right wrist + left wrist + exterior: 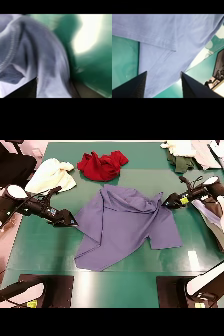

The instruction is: Fold the shirts.

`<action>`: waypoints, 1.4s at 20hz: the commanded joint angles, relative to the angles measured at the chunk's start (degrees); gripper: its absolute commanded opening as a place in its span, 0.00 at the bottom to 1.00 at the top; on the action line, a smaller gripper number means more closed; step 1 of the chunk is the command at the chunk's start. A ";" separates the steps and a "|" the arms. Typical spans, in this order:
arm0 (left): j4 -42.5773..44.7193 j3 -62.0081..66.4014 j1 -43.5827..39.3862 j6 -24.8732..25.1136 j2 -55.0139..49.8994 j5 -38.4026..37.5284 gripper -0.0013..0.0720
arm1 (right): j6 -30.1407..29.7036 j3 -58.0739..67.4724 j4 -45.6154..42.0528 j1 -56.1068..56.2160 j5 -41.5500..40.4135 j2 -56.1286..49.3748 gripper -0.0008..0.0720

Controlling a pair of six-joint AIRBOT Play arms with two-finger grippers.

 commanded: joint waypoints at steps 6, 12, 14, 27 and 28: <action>6.71 -4.52 -0.02 -2.56 3.67 -3.80 0.69 | -3.89 -4.50 -1.27 0.85 0.94 4.33 0.04; 5.88 -25.40 -1.05 -6.43 15.74 -1.27 0.69 | -1.88 -4.50 -1.25 -6.25 -3.41 10.84 0.04; 4.55 -28.96 -4.07 -6.84 16.20 2.54 0.69 | -1.46 -4.52 -1.11 -7.23 -2.62 11.15 0.04; -2.36 -30.53 -28.22 -9.44 9.79 26.56 0.70 | -0.48 -4.48 -1.27 -4.46 -1.90 11.15 0.04; -2.54 -30.51 -28.52 -9.44 9.33 27.54 0.69 | -0.48 -4.48 -1.22 -4.46 -1.70 11.15 0.04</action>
